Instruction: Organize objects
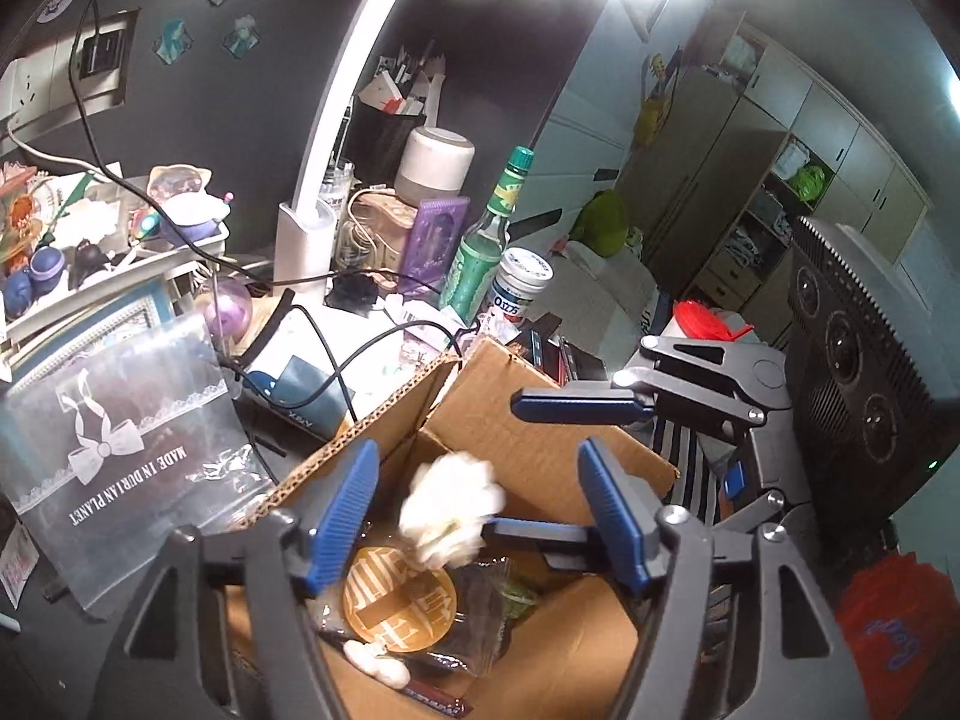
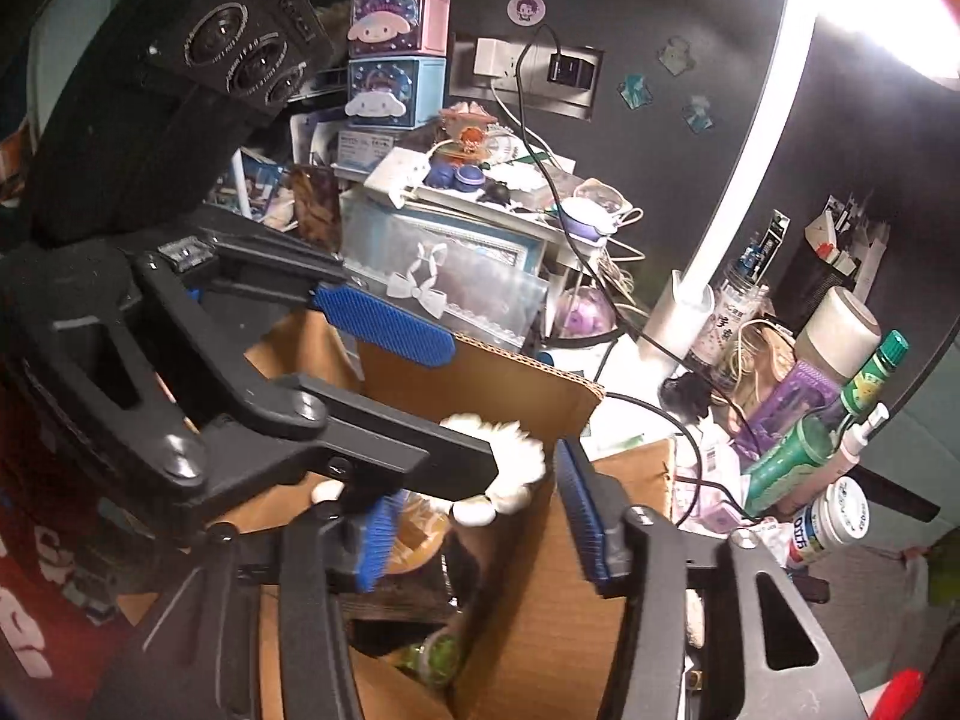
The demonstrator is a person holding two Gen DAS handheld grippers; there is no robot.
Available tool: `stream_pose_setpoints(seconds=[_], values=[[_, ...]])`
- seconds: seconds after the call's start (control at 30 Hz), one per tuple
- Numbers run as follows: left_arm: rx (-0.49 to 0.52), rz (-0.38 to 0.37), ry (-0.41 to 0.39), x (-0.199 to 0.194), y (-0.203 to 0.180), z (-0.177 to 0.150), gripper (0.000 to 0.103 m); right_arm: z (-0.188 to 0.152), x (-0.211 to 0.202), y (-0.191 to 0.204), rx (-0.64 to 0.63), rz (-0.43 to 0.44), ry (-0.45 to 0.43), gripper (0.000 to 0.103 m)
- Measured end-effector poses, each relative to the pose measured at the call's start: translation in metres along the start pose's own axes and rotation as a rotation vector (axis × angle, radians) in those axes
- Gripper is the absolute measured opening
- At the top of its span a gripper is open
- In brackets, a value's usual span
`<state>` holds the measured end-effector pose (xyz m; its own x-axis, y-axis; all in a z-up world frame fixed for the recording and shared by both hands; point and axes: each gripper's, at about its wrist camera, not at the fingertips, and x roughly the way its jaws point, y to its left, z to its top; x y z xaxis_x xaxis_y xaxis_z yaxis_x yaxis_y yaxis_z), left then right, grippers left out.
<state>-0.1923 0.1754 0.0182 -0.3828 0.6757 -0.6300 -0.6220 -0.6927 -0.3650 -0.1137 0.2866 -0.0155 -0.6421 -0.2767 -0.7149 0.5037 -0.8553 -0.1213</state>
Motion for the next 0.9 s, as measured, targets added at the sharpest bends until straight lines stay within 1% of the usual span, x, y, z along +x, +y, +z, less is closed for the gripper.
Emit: stream_pose_setpoints(seconds=[0.07, 0.27, 0.33, 0.4, 0.43, 0.57, 0.6, 0.7, 0.73, 0.77, 0.8, 0.87, 0.9], values=[[-0.005, 0.01, -0.014, -0.004, 0.001, -0.001, 0.071, -0.002, 0.001, -0.002, 0.004, 0.003, 0.003, 0.048], [-0.005, 0.083, -0.057, -0.024, -0.001, -0.007, 0.077, -0.003, -0.001, -0.004, 0.01, -0.001, -0.003, 0.048], [-0.002, 0.104, -0.073, -0.031, -0.003, -0.01, 0.08, -0.003, -0.003, -0.003, 0.014, -0.002, -0.013, 0.05], [0.001, 0.128, -0.093, -0.041, -0.005, -0.015, 0.085, -0.003, -0.007, 0.001, 0.019, -0.002, -0.026, 0.056], [0.0, 0.139, -0.103, -0.046, -0.007, -0.018, 0.085, -0.002, -0.009, 0.002, 0.021, 0.002, -0.032, 0.057], [-0.002, 0.193, -0.143, -0.069, -0.012, -0.033, 0.088, -0.001, -0.021, 0.015, 0.012, -0.008, -0.064, 0.068], [-0.004, 0.203, -0.151, -0.074, -0.013, -0.036, 0.089, -0.001, -0.023, 0.018, 0.01, -0.008, -0.07, 0.072], [-0.011, 0.246, -0.176, -0.09, -0.018, -0.05, 0.096, 0.0, -0.03, 0.029, 0.001, -0.01, -0.089, 0.077], [-0.012, 0.262, -0.184, -0.095, -0.019, -0.054, 0.097, 0.0, -0.033, 0.033, -0.004, -0.013, -0.097, 0.08], [-0.013, 0.282, -0.194, -0.1, -0.021, -0.059, 0.097, -0.001, -0.035, 0.038, -0.009, -0.016, -0.108, 0.086], [-0.015, 0.304, -0.204, -0.105, -0.023, -0.064, 0.099, -0.001, -0.038, 0.042, -0.012, -0.019, -0.118, 0.088], [-0.018, 0.344, -0.221, -0.114, -0.025, -0.073, 0.1, -0.002, -0.041, 0.05, -0.013, -0.021, -0.13, 0.09], [-0.02, 0.366, -0.23, -0.118, -0.027, -0.077, 0.1, -0.002, -0.043, 0.053, -0.014, -0.02, -0.138, 0.093]])
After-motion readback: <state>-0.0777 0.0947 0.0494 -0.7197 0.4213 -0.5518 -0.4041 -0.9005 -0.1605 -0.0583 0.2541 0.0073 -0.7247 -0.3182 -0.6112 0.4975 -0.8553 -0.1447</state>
